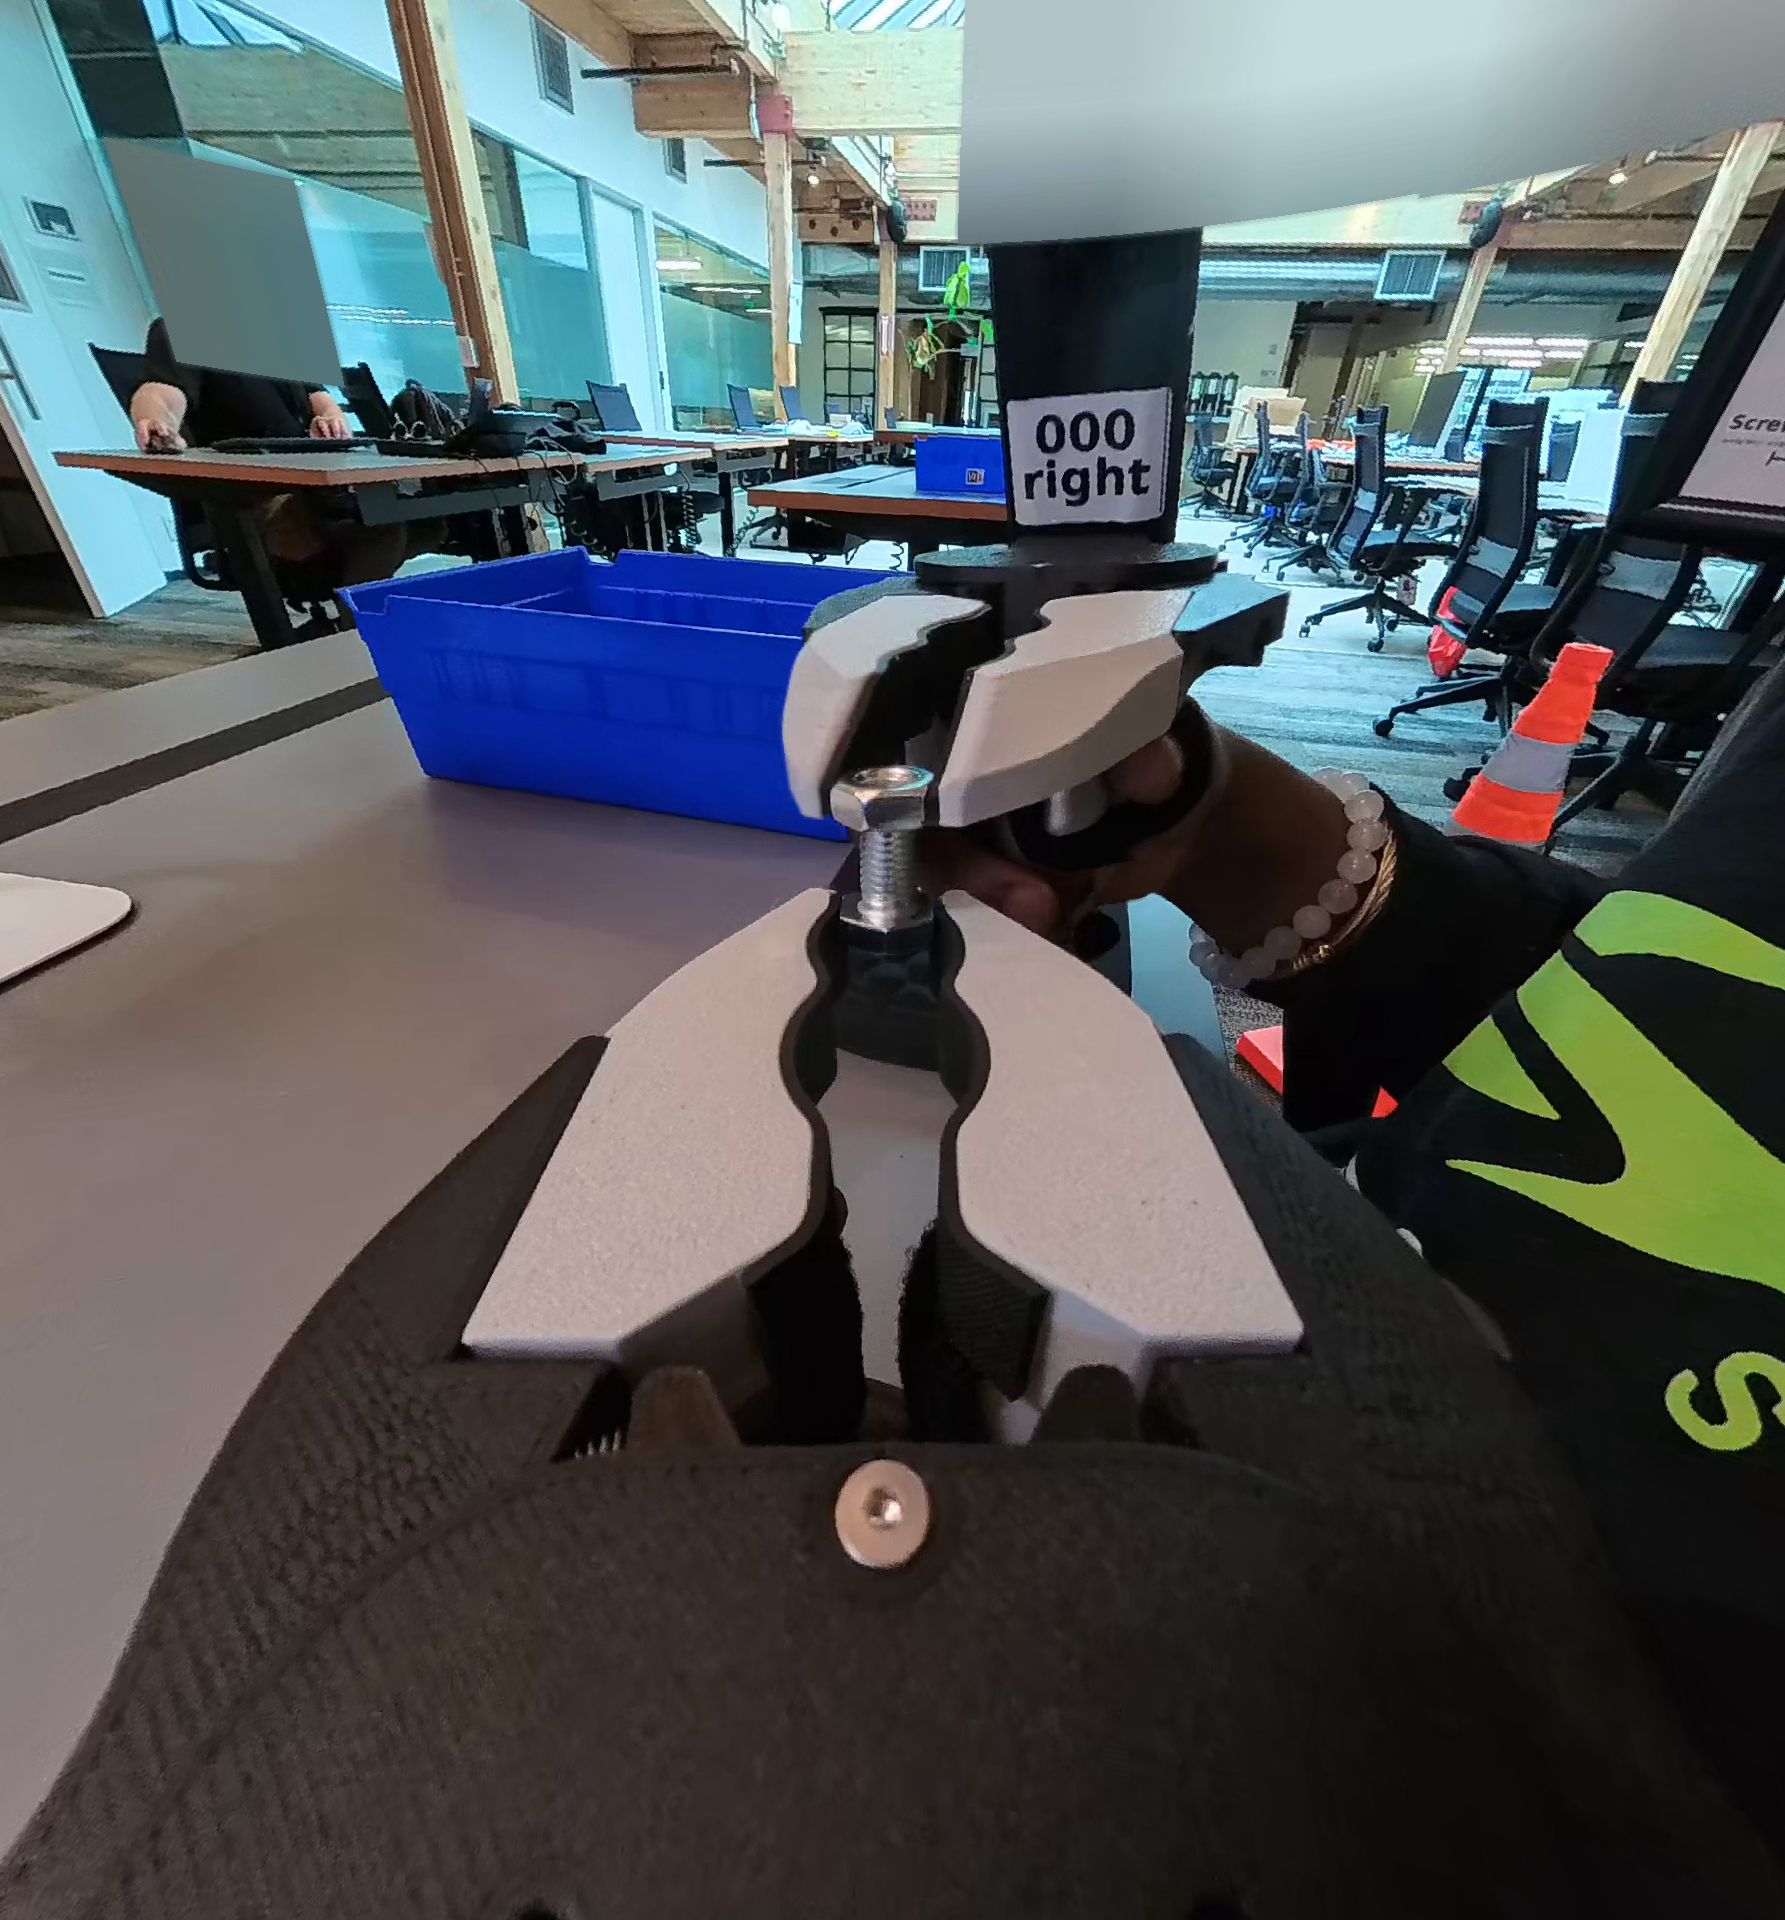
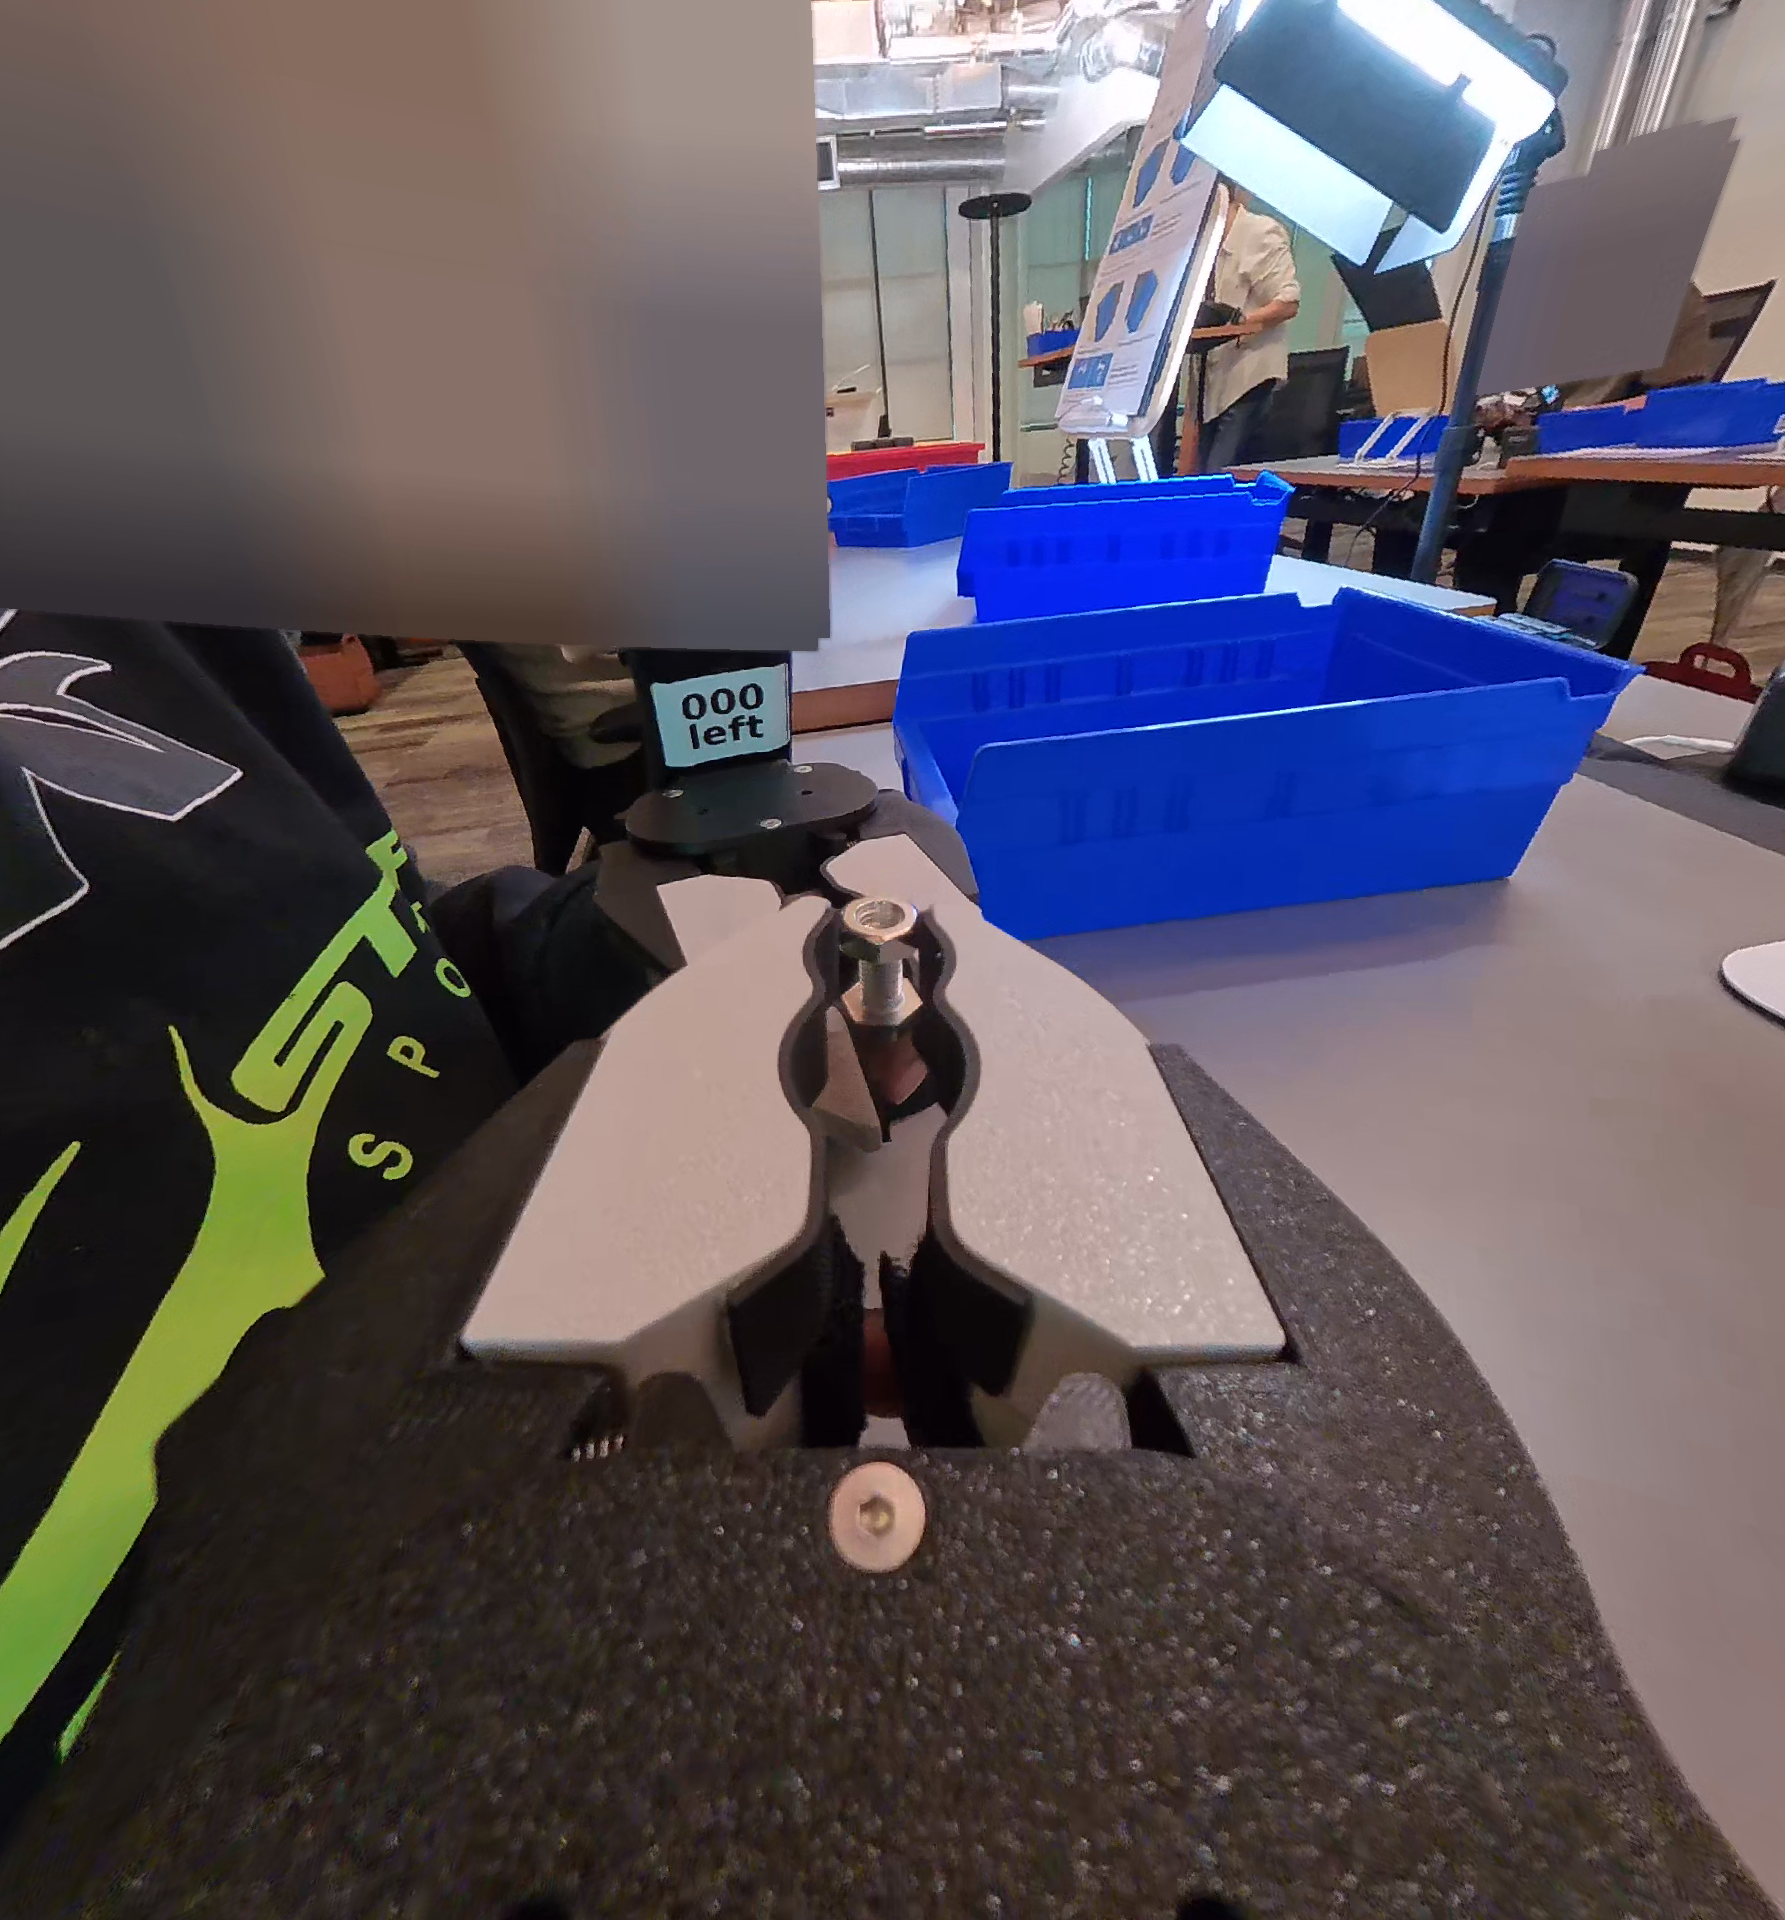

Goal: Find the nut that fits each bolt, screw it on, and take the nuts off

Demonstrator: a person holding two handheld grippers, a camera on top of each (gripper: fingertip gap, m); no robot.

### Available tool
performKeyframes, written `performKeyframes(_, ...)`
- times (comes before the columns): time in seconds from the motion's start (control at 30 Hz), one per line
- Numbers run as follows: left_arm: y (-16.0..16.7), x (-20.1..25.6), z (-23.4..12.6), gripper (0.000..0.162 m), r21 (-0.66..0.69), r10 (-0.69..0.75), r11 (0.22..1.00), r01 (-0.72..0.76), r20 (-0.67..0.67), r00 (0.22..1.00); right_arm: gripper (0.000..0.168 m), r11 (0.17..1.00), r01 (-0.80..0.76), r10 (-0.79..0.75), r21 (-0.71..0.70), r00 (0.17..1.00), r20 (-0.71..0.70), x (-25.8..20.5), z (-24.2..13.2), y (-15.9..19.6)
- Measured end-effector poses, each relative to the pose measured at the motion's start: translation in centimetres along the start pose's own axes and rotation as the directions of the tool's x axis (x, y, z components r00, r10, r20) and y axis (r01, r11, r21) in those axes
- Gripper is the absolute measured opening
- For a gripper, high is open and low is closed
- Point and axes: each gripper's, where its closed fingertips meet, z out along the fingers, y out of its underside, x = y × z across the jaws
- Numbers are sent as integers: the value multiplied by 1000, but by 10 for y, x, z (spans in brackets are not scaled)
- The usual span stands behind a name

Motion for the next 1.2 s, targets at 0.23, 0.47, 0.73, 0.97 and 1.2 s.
performKeyframes(0.23,-2,28,-3,15,-4,-99,995,101,-226,969,14,998,62,-60,-8,985,159,-22,-6,-2)
performKeyframes(0.47,4,51,-3,15,-70,-133,991,116,-359,924,14,990,74,-103,121,960,259,-34,-23,-38)
performKeyframes(0.73,-7,23,-4,15,33,-92,994,101,-193,977,14,991,76,-119,-110,877,-465,89,-134,-57)
performKeyframes(0.97,-18,-5,-10,15,123,-110,986,114,-42,993,15,932,-267,-88,-246,491,-867,185,-276,-8)
performKeyframes(1.2,-16,-7,-9,15,115,-102,988,105,-26,994,15,700,-643,-78,-310,363,-929,215,-330,76)
